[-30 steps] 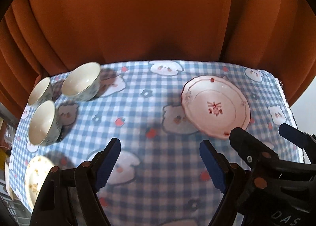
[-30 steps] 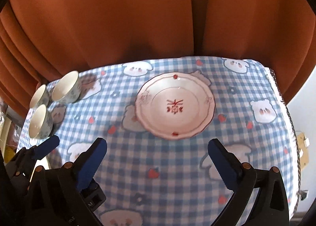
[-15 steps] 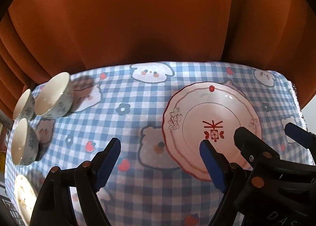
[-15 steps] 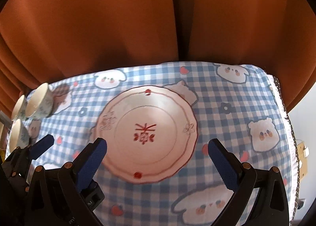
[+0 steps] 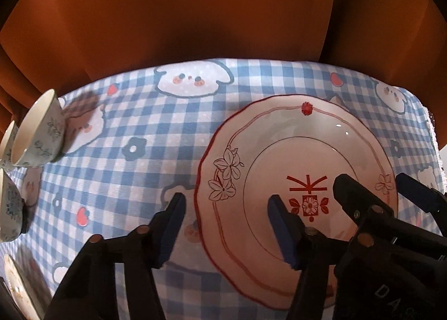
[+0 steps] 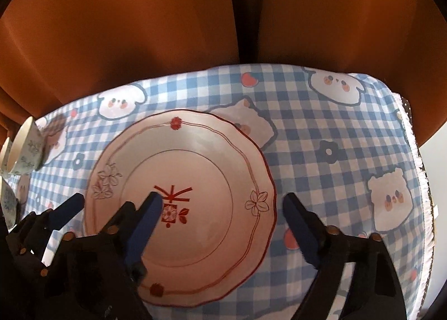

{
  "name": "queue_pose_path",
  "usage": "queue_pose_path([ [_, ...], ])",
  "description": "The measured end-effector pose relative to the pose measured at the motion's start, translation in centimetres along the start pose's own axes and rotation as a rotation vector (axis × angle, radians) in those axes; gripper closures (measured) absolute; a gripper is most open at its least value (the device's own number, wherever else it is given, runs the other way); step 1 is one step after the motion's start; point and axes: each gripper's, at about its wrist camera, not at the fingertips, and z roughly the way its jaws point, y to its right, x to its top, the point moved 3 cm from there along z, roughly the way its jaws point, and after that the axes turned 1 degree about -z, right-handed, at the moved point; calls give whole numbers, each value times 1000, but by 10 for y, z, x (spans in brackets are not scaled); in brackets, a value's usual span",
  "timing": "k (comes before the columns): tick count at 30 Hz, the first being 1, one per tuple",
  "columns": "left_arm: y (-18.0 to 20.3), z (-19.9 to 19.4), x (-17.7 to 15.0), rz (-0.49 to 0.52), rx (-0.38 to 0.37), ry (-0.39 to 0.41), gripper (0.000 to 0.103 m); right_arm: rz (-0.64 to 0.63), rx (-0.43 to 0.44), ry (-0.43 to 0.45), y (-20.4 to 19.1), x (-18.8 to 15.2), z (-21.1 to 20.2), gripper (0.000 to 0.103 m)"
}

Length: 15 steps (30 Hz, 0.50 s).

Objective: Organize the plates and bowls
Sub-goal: 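Move both grippers to the red-rimmed plate and grasp its rim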

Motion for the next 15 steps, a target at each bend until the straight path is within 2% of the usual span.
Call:
queue_pose_path([
  [3, 1, 2, 3, 3, 2, 13, 44, 12, 2, -9, 3, 0, 7, 21],
  [5, 3, 3, 6, 7, 3, 23, 46, 14, -7, -5, 4, 2, 10, 27],
  [8, 6, 5, 12, 20, 5, 26, 48, 23, -8, -12, 5, 5, 16, 32],
  [15, 9, 4, 14, 38, 14, 31, 49, 12, -32, -14, 4, 7, 19, 34],
])
